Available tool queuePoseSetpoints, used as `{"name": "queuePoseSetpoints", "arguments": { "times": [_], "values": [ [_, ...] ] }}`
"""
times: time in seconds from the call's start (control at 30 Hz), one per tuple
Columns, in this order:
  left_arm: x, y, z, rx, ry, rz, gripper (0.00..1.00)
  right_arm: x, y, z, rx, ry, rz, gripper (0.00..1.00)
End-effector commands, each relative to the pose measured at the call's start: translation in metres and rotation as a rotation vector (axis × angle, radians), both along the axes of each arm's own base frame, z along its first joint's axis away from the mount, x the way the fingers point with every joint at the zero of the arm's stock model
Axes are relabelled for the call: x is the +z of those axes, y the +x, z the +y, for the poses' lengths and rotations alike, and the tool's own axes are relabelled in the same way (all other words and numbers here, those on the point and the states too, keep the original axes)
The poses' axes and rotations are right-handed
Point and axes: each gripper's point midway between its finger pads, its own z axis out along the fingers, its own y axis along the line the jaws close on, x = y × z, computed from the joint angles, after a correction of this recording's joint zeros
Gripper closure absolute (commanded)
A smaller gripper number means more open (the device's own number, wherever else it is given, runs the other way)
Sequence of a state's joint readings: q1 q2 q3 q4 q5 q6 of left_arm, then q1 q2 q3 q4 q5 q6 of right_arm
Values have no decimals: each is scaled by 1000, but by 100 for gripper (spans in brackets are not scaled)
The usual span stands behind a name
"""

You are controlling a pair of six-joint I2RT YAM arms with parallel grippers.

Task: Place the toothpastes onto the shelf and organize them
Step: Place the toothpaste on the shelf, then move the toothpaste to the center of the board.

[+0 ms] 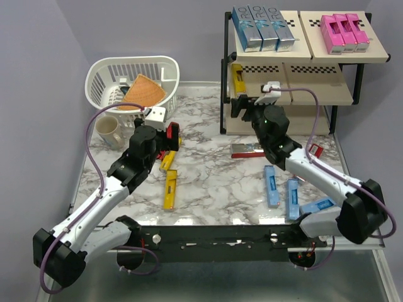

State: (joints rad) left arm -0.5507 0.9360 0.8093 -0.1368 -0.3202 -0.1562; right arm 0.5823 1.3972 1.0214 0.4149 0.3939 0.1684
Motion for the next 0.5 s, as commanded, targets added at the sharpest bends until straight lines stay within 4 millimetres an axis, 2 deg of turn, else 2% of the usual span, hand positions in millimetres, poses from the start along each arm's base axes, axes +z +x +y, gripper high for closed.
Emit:
{"name": "queuePoseSetpoints", "arguments": {
  "times": [0.0,0.07,0.1,0.13,0.17,0.2,0.23,0.27,0.3,0.37,0.4,0.47],
  "values": [
    [-11,3,-9,-18,-28,62,1,-38,-59,37,200,-25,111,7],
    [-13,4,-7,3,-31,80,1,-62,-81,46,247,-44,163,5],
    [-11,4,-6,14,-31,77,1,-73,-99,62,297,-37,189,4],
    [-11,4,-3,26,-32,77,1,-80,-108,69,323,-36,199,3],
    [-8,5,2,56,-33,69,1,-103,-121,74,348,-56,238,3],
    [-2,4,6,71,-38,49,1,-111,-141,92,407,-52,254,1],
    [-1,4,10,89,-38,36,1,-117,-150,101,430,-44,256,0],
    [3,4,19,126,-35,14,1,-139,-162,109,458,-71,294,0],
    [11,2,24,140,-40,-13,1,-146,-183,127,520,-73,307,0],
    [16,2,33,179,-41,-39,1,-159,-202,145,569,-84,323,0],
    [22,0,40,205,-47,-62,1,-171,-221,162,622,-107,346,0],
    [27,0,48,235,-61,-87,1,-175,-240,182,689,-112,360,0]
  ]
}}
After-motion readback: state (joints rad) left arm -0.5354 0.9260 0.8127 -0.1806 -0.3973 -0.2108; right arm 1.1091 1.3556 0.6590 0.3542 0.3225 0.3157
